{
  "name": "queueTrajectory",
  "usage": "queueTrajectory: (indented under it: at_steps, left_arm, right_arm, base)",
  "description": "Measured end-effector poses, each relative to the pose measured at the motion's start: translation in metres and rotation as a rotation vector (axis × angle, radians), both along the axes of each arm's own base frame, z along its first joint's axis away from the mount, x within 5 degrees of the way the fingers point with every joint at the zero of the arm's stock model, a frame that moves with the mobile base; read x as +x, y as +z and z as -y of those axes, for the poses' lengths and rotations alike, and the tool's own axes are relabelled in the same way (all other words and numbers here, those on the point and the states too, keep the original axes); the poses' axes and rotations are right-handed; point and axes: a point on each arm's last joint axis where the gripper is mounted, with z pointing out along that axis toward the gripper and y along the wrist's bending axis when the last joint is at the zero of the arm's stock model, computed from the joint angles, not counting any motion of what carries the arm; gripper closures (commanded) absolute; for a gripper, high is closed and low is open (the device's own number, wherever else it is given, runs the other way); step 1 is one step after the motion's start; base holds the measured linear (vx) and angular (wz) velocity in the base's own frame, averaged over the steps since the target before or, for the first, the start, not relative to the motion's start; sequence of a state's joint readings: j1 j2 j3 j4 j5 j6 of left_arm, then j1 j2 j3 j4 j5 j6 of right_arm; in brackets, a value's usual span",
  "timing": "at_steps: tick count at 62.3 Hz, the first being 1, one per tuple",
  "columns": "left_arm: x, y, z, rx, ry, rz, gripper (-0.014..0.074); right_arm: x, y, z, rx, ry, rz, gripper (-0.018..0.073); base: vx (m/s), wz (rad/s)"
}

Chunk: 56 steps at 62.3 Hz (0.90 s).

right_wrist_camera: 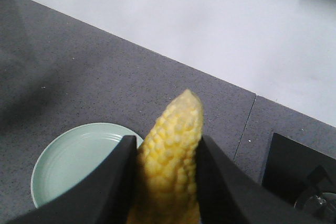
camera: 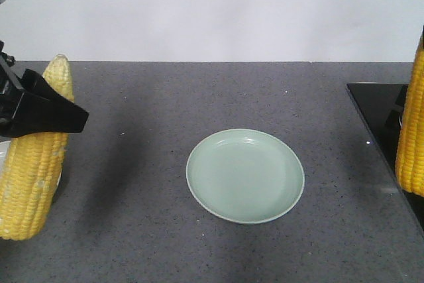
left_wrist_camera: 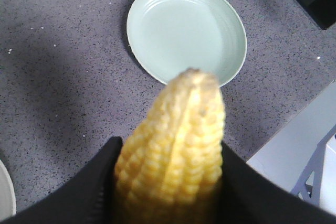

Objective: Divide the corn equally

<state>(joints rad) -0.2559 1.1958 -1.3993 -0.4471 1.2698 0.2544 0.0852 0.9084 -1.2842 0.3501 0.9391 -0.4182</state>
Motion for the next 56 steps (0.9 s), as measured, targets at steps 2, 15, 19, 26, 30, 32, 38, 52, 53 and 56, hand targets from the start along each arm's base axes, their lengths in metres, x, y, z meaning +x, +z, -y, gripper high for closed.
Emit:
queueTrajectory:
  at_steps: [2,15,19,26,30,32,38,52,53,56]
  left_arm:
    - [0.0,0.0,0.0,0.0,0.0,0.0,0.0603]
    - [0.0,0.0,0.0,0.0,0.0,0.0,0.0603]
    - [0.0,0.0,0.0,0.0,0.0,0.0,0.0603]
    - [0.0,0.0,0.0,0.0,0.0,0.0,0.0603]
    - [0.0,0.0,0.0,0.0,0.0,0.0,0.0603]
    - [0.0,0.0,0.0,0.0,0.0,0.0,0.0603]
    - [0.0,0.0,0.0,0.0,0.0,0.0,0.0603]
    - [0.0,0.0,0.0,0.0,0.0,0.0,0.0603]
    - [0.0,0.0,0.0,0.0,0.0,0.0,0.0603]
    - [0.0,0.0,0.0,0.0,0.0,0.0,0.0603]
  right_arm:
    - [0.0,0.0,0.0,0.0,0.0,0.0,0.0564]
    - [0.0,0.0,0.0,0.0,0.0,0.0,0.0564]
    - [0.0,0.0,0.0,0.0,0.0,0.0,0.0564]
    - [0.0,0.0,0.0,0.0,0.0,0.0,0.0564]
    - [0.0,0.0,0.0,0.0,0.0,0.0,0.0564]
    - [0.0,0.0,0.0,0.0,0.0,0.0,0.0564]
    - [0.0,0.0,0.0,0.0,0.0,0.0,0.0564]
    - [0.0,0.0,0.0,0.0,0.0,0.0,0.0564]
    - [0.0,0.0,0.0,0.0,0.0,0.0,0.0564]
    - [0.0,0.0,0.0,0.0,0.0,0.0,0.0564]
  base:
    - [0.0,0.0]
    - [0.0,0.0]
    - [0.0,0.0]
    - [0.0,0.0]
    - [0.0,0.0]
    - [0.0,0.0]
    - [0.0,0.0]
    - [0.0,0.0]
    - [0.0,0.0]
    - [0.0,0.0]
